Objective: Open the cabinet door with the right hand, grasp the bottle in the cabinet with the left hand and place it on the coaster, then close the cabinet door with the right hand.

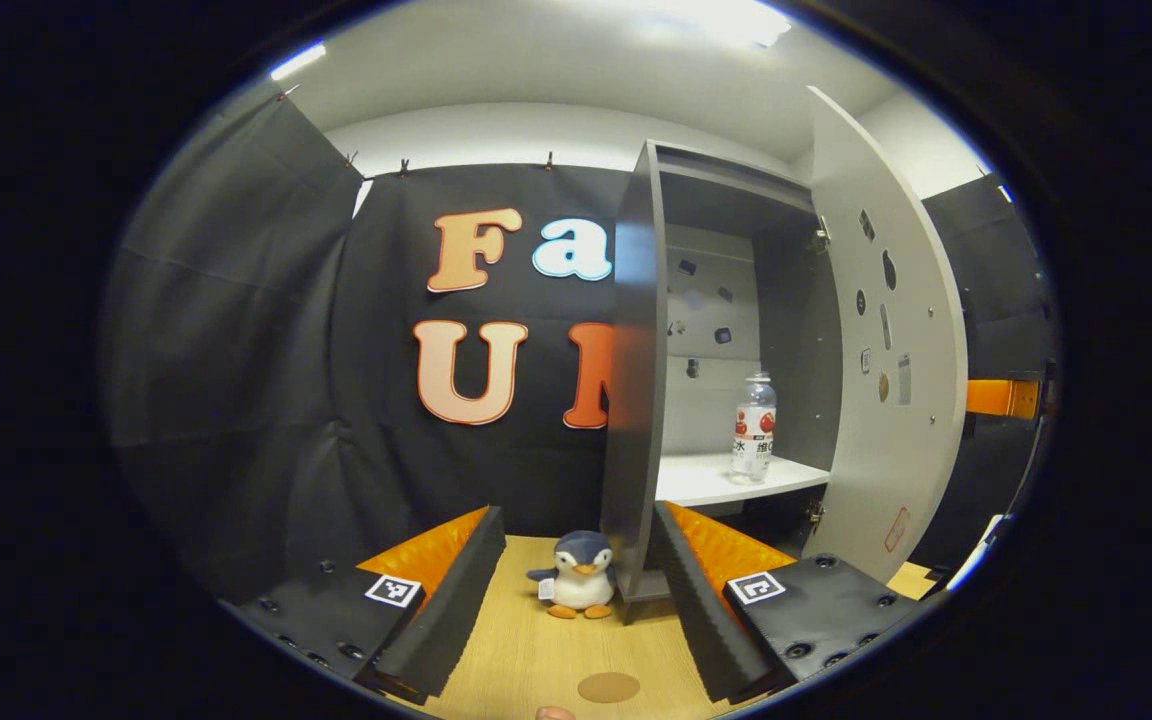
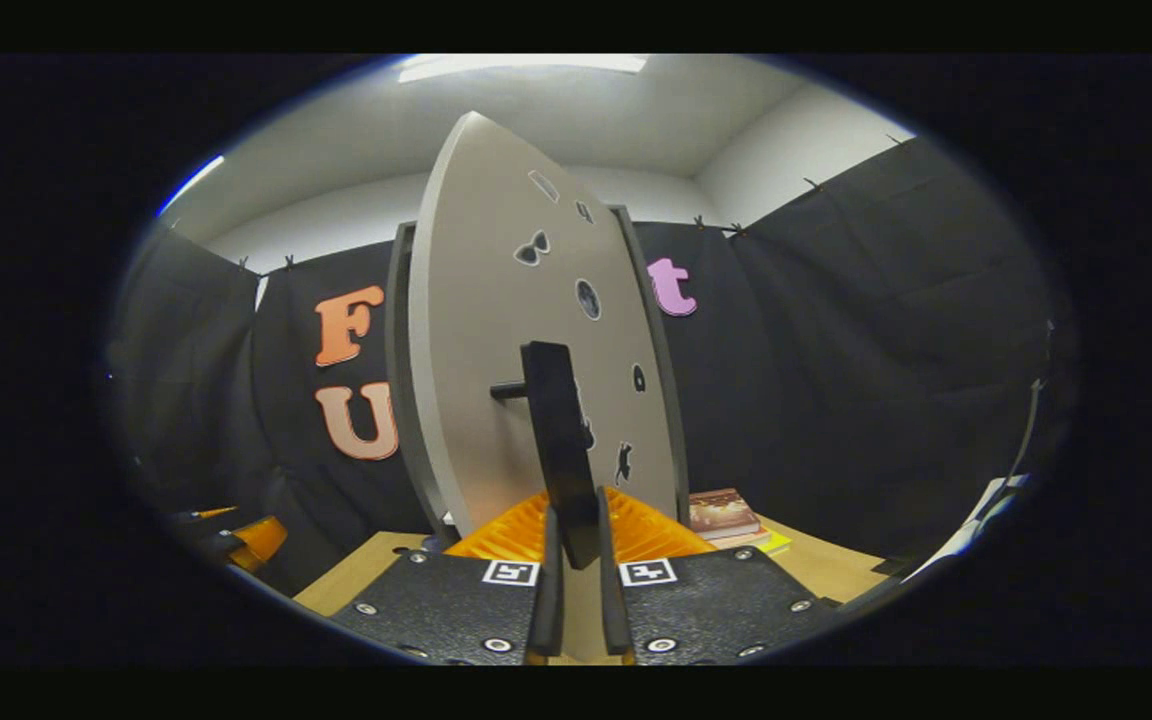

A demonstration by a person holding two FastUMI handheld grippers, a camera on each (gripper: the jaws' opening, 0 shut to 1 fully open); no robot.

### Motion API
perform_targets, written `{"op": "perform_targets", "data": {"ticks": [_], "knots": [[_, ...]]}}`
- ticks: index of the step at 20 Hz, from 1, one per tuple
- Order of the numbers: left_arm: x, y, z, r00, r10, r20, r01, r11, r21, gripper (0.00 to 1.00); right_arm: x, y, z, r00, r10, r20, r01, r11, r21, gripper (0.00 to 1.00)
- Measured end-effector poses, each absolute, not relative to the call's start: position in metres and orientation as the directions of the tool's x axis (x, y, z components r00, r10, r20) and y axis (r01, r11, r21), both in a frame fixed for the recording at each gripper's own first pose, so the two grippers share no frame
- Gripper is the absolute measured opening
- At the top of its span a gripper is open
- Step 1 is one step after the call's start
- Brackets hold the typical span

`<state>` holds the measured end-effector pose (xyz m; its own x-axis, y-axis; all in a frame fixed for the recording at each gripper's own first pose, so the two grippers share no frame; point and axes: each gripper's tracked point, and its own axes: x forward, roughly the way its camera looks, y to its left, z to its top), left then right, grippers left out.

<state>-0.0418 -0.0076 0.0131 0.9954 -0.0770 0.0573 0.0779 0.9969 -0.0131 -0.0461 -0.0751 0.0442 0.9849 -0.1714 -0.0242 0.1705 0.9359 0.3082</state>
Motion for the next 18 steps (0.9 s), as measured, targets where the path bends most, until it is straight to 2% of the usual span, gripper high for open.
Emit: {"op": "perform_targets", "data": {"ticks": [4,6,7,10,11,13,14,18], "knots": [[-0.035,-0.022,0.017,0.991,-0.119,0.065,0.12,0.993,-0.003,0.94,-0.058,-0.093,0.038,0.975,-0.218,-0.051,0.221,0.905,0.362,0.14],[-0.033,-0.029,0.016,0.989,-0.137,0.063,0.137,0.991,-0.002,0.96,-0.065,-0.105,0.036,0.975,-0.219,-0.043,0.219,0.9,0.376,0.15],[-0.032,-0.032,0.015,0.988,-0.143,0.062,0.143,0.99,-0.003,0.96,-0.068,-0.112,0.035,0.973,-0.225,-0.043,0.224,0.899,0.375,0.09],[-0.032,-0.043,0.015,0.986,-0.157,0.058,0.158,0.987,-0.006,0.94,-0.082,-0.144,0.025,0.962,-0.266,-0.058,0.27,0.906,0.327,0.08],[-0.033,-0.047,0.015,0.985,-0.162,0.057,0.162,0.987,-0.004,0.94,-0.087,-0.153,0.024,0.959,-0.278,-0.059,0.282,0.907,0.313,0.05],[-0.033,-0.053,0.012,0.984,-0.168,0.052,0.168,0.986,0.0,0.94,-0.094,-0.174,0.021,0.952,-0.301,-0.065,0.306,0.903,0.302,0.04],[-0.032,-0.058,0.011,0.984,-0.172,0.048,0.172,0.985,-0.004,0.94,-0.098,-0.187,0.018,0.946,-0.316,-0.069,0.322,0.898,0.301,0.12],[-0.029,-0.078,0.01,0.98,-0.195,0.041,0.196,0.98,-0.027,0.94,-0.101,-0.218,0.01,0.959,-0.273,-0.08,0.285,0.91,0.301,0.05]]}}
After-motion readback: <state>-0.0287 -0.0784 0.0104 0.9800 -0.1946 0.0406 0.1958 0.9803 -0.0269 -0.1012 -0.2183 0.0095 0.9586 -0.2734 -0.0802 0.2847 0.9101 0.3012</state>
